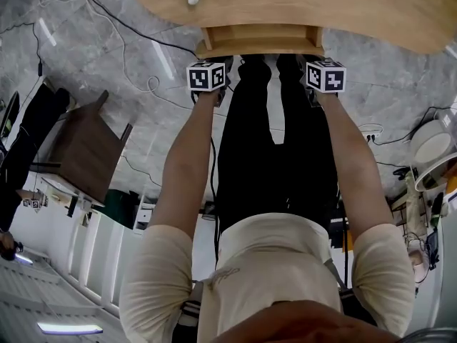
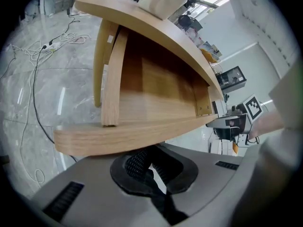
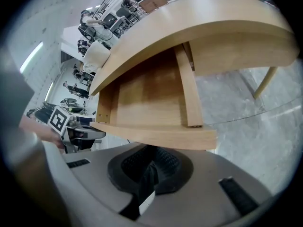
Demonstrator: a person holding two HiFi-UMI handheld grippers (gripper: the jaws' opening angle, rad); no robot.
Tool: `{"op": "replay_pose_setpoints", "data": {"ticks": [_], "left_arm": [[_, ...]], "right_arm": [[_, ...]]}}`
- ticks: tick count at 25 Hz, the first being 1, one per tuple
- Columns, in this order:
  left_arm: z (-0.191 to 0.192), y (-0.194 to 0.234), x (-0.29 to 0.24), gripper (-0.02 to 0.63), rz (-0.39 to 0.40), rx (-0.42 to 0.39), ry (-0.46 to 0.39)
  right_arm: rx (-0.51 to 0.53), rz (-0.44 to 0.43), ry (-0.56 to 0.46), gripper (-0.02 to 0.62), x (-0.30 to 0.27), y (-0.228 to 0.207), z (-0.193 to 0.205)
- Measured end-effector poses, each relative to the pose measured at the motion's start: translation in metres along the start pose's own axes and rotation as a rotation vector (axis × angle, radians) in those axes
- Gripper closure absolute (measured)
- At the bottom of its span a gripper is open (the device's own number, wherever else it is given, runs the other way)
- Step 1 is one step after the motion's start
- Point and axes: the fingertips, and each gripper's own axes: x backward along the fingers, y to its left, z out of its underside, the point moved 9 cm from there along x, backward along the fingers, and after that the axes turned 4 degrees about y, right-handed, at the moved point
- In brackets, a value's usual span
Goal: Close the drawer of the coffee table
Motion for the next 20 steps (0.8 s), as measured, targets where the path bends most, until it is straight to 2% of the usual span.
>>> {"op": "replay_pose_setpoints", "data": {"ticks": [7,20], "left_arm": [[-0.012,-0.004,0.001,0.603,-0.015,0.042,-0.071],[-0.035,-0.01,0.005,0.603,-0.031,0.007,-0.088]], "right_arm": [[0.057,0.011,-0.048,0.601,0.007,0.004,-0.005],[0.056,0.006,-0.04,0.601,0.008,0.005,-0.03]]}}
